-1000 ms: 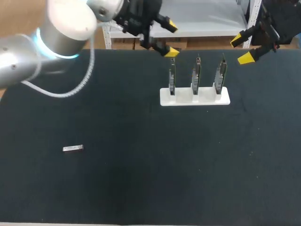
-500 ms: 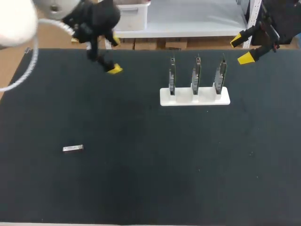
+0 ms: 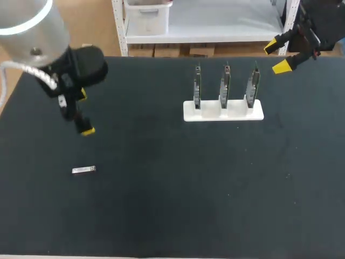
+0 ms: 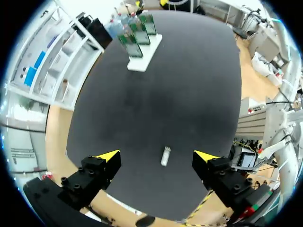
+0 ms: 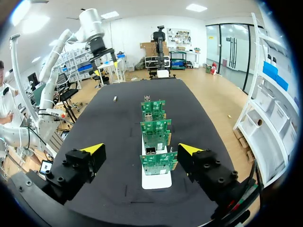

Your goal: Pick up the optical module with the left hand, and insert it into the network port with the right hand.

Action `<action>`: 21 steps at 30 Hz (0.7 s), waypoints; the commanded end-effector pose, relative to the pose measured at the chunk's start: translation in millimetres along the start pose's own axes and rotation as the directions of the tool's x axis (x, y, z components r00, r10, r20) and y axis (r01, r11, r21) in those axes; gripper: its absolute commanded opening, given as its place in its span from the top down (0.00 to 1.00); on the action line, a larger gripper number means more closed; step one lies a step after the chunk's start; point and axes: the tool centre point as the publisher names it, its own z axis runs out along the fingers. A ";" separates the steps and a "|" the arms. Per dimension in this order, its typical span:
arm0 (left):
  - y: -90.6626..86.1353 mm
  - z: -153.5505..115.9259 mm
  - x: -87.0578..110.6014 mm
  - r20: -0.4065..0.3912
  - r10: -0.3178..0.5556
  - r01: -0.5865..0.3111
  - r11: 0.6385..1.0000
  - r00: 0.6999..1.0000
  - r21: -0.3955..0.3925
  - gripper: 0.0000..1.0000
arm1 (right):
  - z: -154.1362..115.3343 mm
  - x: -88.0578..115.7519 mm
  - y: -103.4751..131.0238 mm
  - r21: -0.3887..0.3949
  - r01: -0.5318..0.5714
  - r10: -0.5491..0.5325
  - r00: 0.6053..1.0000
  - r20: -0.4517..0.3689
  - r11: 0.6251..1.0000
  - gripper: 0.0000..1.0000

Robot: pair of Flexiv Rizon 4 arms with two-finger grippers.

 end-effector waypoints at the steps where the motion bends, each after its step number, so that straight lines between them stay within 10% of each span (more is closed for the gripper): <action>1: -23.0 11.9 11.4 -0.038 -0.009 0.004 0.989 0.999 -0.147 0.00 | 0.3 -0.1 2.3 0.005 0.000 0.000 1.000 -0.001 1.000 0.00; 21: -19.1 86.8 62.0 -0.023 0.088 -0.088 0.996 0.996 0.019 0.00 | 0.3 -0.1 2.3 0.005 0.000 0.000 1.000 -0.001 1.000 0.00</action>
